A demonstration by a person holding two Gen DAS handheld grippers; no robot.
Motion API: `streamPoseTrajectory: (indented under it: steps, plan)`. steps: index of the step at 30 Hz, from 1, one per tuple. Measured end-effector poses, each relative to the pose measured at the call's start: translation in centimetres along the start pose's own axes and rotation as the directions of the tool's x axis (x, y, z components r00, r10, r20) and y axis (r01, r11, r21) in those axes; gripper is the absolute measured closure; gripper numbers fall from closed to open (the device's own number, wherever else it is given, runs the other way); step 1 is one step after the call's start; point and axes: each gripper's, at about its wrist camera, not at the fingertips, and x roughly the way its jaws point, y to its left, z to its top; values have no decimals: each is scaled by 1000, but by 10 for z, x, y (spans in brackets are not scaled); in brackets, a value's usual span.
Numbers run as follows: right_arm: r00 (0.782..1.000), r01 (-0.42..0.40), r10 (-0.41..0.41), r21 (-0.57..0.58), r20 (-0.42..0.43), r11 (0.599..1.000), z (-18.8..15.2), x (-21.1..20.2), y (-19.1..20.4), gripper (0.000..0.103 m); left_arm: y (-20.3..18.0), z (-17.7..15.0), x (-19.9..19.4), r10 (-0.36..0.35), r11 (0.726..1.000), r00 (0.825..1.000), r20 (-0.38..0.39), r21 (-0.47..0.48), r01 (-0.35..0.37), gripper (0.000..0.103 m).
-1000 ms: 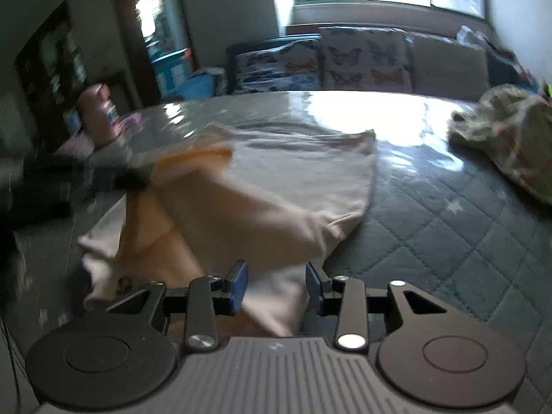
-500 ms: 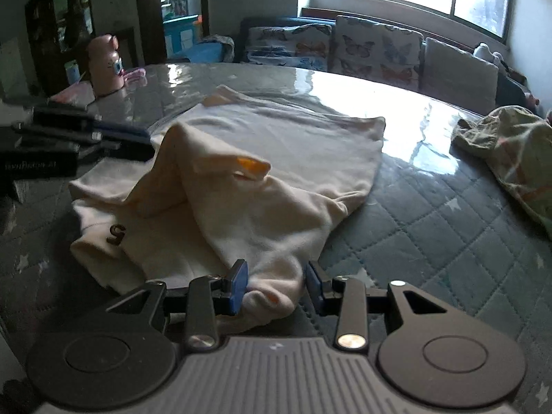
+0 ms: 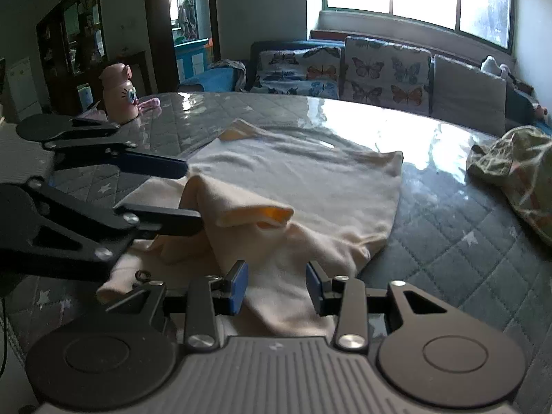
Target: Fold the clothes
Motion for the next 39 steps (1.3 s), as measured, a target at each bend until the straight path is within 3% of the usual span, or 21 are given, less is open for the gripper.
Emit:
streamPoseTrajectory:
  steps: [8,10,12,13,15,18,23,27,37,39]
  plan:
    - [999,-3,3,-6,-48,1000,-14,3,-2,61,-5,6,12,-12,998,1000,8,56,11,52]
    - [999,0,0,-10,-54,1000,-16,2,-3,61,-4,7,15,-11,998,1000,1,63,11,58]
    - [998,2,-2,-10,-59,1000,-18,2,-4,61,-4,6,16,-14,998,1000,3,59,14,78]
    - [998,4,-4,-9,-61,1000,-18,2,-5,61,-2,6,16,-13,999,1000,7,49,13,83]
    - [998,7,-7,-5,-67,1000,-20,2,-7,61,3,7,14,-6,1000,1000,20,13,6,88]
    - [998,8,-9,-5,-69,1000,-21,2,-8,61,16,10,8,20,996,999,49,-89,-15,90]
    - [997,14,-15,-12,-75,1000,-20,1,-9,61,55,12,-17,45,954,993,109,-300,-10,90]
    - [996,20,-22,-16,-84,1000,-22,3,-7,63,65,9,-25,43,941,993,110,-339,-3,90]
    - [999,37,-38,-14,-9,999,-11,-4,0,62,57,5,-22,4,933,995,97,-358,32,87]
    - [999,40,-40,-15,-3,999,-9,-1,1,70,55,4,-22,8,933,995,97,-360,28,86]
